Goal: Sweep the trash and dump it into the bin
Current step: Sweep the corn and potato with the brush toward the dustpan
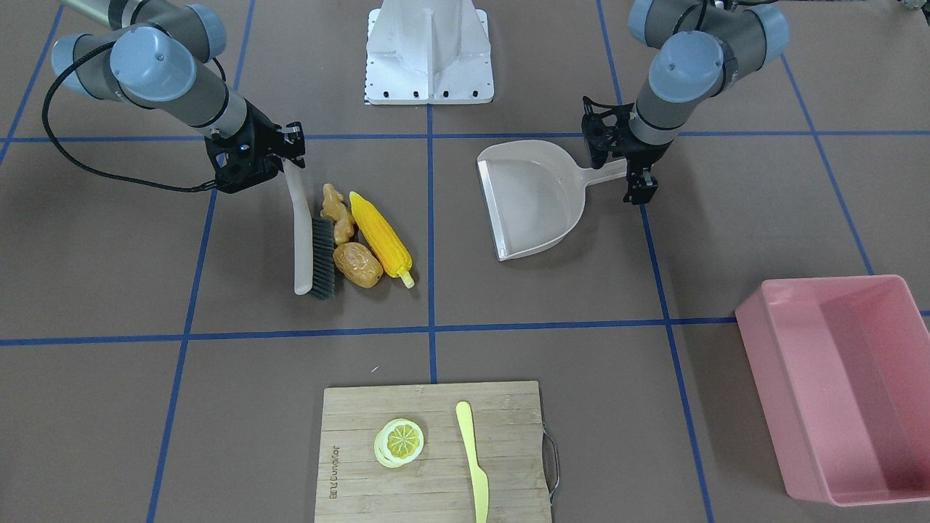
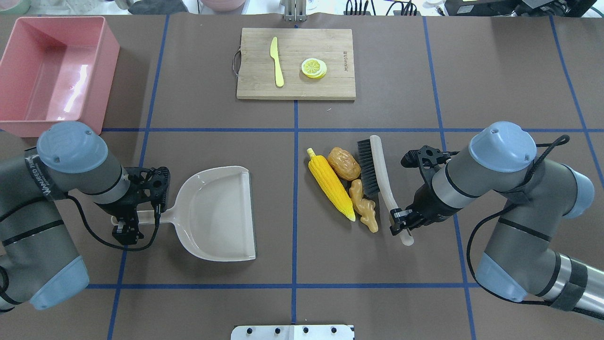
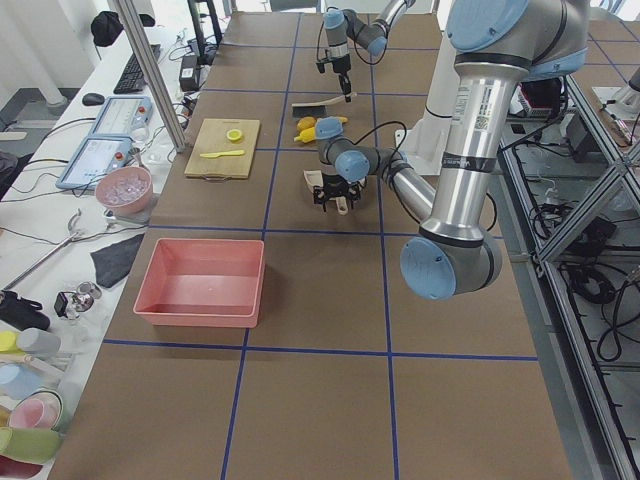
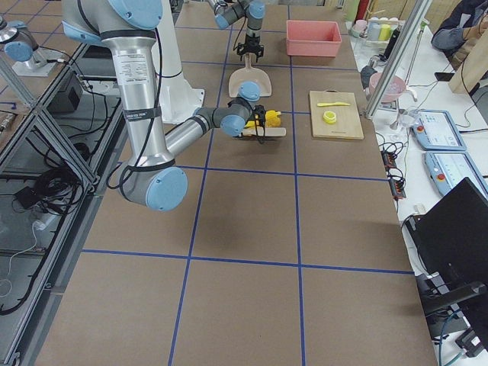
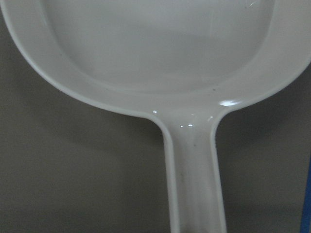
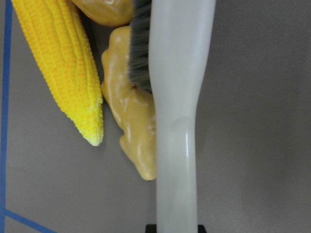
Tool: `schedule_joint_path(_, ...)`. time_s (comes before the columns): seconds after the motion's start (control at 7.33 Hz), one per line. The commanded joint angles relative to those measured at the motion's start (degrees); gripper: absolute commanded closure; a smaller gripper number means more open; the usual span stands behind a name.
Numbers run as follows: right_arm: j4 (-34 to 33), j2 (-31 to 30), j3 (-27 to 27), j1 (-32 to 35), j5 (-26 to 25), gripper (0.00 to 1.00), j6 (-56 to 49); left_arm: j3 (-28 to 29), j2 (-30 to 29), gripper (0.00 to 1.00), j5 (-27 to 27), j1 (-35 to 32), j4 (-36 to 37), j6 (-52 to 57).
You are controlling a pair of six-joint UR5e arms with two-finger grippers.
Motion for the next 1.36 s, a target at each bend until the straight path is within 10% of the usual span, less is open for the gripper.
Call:
schedule_joint_path(0.0, 0.0, 1.7, -0.1, -2.1, -1.3, 1.0, 2.1, 1.3, -0.6, 0.12, -0.1, 0.3, -1.6, -0.7)
schedule_joint_path(0.41, -0.1, 3.9, -0.2, -4.4, -3.6, 1.0, 4.0, 1.8, -0.5, 0.33, -0.2, 0.2, -2.5, -0.6)
schedule_joint_path(0.95, -0.5, 8.9, -0.7, -11.4, -10.9, 1.0, 11.1, 1.6, 0.8, 0.93, -0.2, -0.1, -5.3, -0.7)
schedule_joint_path(1.23, -0.9, 12.8, -2.8, -14.5, -14.3, 1.0, 14.5, 1.3, 0.9, 1.0, -0.2, -0.4, -5.1, -0.6)
